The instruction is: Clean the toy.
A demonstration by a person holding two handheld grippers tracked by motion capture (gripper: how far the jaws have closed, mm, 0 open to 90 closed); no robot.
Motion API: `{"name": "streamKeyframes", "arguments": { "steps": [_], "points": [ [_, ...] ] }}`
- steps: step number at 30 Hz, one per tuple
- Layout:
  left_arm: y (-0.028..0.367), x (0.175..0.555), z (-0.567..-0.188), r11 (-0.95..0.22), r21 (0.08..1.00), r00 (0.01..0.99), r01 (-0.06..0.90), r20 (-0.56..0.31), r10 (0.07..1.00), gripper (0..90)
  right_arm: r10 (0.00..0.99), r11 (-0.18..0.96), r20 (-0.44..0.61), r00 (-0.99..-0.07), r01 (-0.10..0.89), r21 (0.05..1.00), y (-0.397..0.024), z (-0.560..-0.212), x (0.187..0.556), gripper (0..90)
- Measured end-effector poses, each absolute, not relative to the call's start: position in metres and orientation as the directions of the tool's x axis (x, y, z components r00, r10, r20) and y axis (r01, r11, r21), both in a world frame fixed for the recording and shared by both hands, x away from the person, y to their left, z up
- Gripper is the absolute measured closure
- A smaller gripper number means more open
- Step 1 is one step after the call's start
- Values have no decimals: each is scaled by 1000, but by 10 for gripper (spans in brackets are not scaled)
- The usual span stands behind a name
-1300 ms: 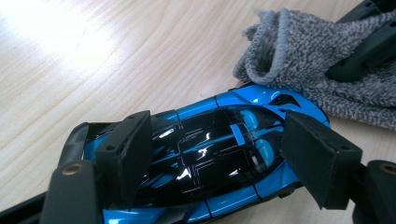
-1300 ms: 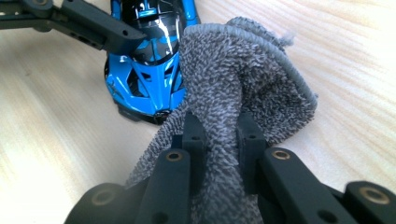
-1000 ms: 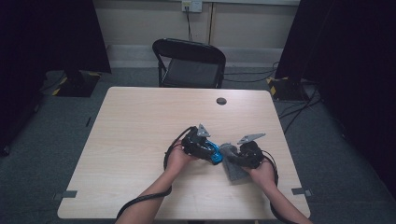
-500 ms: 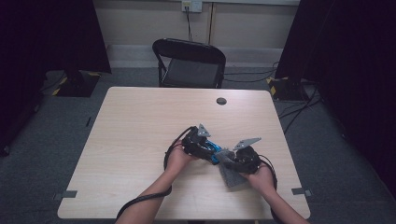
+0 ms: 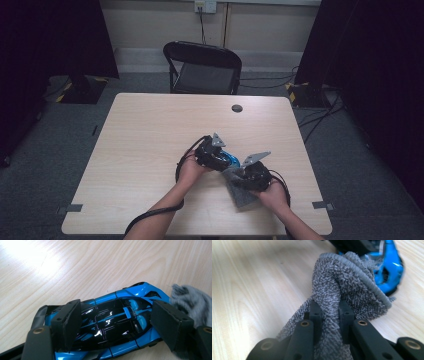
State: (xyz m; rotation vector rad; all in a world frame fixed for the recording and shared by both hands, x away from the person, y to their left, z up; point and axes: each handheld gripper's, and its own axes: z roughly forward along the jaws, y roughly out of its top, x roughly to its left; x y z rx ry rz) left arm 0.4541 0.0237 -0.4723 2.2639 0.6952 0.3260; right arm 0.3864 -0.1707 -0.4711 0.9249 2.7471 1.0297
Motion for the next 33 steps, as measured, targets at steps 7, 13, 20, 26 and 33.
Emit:
{"name": "streamKeyframes", "arguments": {
  "steps": [7, 13, 20, 26, 33],
  "points": [
    [22, 454, -472, -585, 716, 825, 380, 22, 564, 248, 517, 603, 175, -838, 501, 621, -160, -470, 382, 780],
    [25, 454, -474, -594, 723, 842, 352, 32, 538, 233, 511, 601, 181, -840, 500, 624, -165, -465, 381, 776],
    [27, 455, -475, -577, 732, 839, 362, 14, 544, 230, 563, 548, 175, -808, 523, 652, -193, -451, 392, 774],
    [28, 455, -475, -579, 732, 843, 360, 11, 539, 218, 641, 518, 114, -759, 537, 665, -215, -446, 406, 770],
    [30, 458, -473, -573, 726, 833, 381, -1, 553, 217, 711, 456, 126, -692, 590, 667, -232, -454, 429, 769]
  ]
}}
